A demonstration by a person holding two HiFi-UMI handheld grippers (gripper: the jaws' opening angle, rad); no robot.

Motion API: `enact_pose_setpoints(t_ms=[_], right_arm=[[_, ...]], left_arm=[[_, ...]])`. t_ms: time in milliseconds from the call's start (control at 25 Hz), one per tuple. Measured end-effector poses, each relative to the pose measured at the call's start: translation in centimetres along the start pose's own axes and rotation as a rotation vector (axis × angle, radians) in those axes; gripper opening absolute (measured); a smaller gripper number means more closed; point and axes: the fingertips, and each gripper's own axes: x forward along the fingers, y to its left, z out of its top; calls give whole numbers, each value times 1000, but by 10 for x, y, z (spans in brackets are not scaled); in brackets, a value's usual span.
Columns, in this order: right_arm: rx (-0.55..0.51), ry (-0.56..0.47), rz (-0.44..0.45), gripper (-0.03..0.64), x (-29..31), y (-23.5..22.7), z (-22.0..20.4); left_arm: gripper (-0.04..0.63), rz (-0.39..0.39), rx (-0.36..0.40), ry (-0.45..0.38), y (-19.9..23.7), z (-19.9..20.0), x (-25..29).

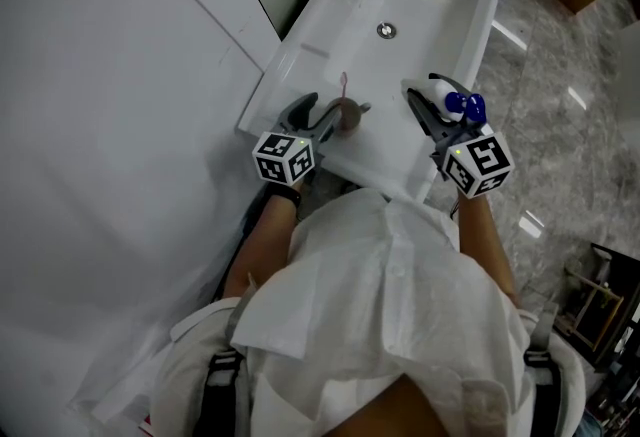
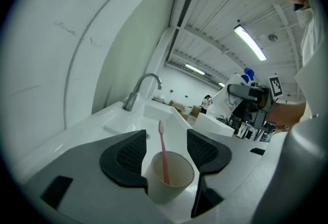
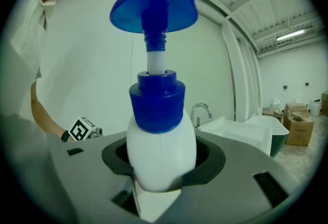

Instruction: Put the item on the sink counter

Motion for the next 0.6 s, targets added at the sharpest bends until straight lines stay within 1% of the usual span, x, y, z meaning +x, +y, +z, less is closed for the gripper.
enact_pose_setpoints(t_ms=[120,200,320,400,600], right_arm=[[5,11,0,198,1,0,-5],[7,25,-1,198,2,-1,-11],[14,61,-6,198,6,-1,-27],[21,95,-7,198,9,-2,-42],[51,175,-2,198,12,1,-79]], left_arm=[[247,13,32,-44,-1,17,-11],[237,22,38,-81,0,29,-19],[167,40,33,-145,1,43,-31],[117,53,42,-166,2,48,-37],[59,79,54,-187,0,55,-53]])
